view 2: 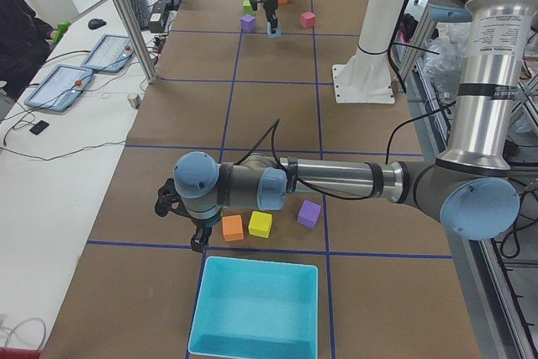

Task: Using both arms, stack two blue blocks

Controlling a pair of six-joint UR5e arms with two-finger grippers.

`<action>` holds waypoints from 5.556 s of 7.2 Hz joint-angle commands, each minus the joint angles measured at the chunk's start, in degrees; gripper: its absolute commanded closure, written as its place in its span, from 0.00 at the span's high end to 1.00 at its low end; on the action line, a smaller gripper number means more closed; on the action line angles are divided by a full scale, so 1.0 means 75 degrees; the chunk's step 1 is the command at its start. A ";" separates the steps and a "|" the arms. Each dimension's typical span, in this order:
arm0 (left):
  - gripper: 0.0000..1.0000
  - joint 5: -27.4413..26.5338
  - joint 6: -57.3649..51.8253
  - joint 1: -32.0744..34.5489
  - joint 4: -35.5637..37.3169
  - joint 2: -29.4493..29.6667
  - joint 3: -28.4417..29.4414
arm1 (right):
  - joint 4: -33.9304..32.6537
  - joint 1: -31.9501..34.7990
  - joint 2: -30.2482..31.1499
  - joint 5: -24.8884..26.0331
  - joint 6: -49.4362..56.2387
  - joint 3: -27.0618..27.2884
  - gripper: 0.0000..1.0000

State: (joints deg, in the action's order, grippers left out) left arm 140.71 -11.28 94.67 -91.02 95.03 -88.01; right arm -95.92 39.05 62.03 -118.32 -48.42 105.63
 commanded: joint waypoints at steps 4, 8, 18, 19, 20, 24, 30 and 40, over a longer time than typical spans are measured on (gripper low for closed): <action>0.98 0.0000 0.0110 -0.0002 -0.0051 -0.0003 0.0004 | -0.0089 -0.0448 -0.2174 0.0399 -0.1545 -0.2010 0.58; 0.98 0.0000 0.0110 -0.0002 -0.0063 -0.0003 0.0016 | 0.1035 -0.1361 -0.2795 0.1278 -0.2998 -0.3148 0.59; 0.98 0.0000 0.0110 -0.0002 -0.0098 -0.0050 0.0063 | 0.1024 -0.1609 -0.3091 0.1468 -0.2673 -0.3596 0.58; 0.98 0.0000 0.0110 0.0010 -0.0098 -0.0050 0.0074 | 0.1024 -0.1609 -0.3091 0.1468 -0.2661 -0.3596 0.73; 0.98 0.0000 0.0110 -0.0002 -0.0110 -0.0050 0.0074 | 0.1024 -0.1609 -0.3079 0.1502 -0.2649 -0.3596 0.91; 0.98 0.0000 0.0110 -0.0002 -0.0098 -0.0050 0.0074 | 0.1012 -0.1551 -0.3079 0.1608 -0.2450 -0.3456 1.00; 0.98 0.0012 0.1782 -0.0818 -0.0122 0.1072 -0.0171 | 0.0942 0.1732 -0.0143 -0.0589 0.0286 -0.0821 1.00; 0.98 -0.0750 0.3614 -0.3798 -0.2547 0.1614 0.0941 | -0.0699 0.7870 0.2052 -0.2060 0.8574 -0.2950 1.00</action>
State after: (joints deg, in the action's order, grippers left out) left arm 135.26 15.75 66.86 -108.74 106.98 -82.51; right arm -101.12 96.69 76.59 -133.77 12.73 85.58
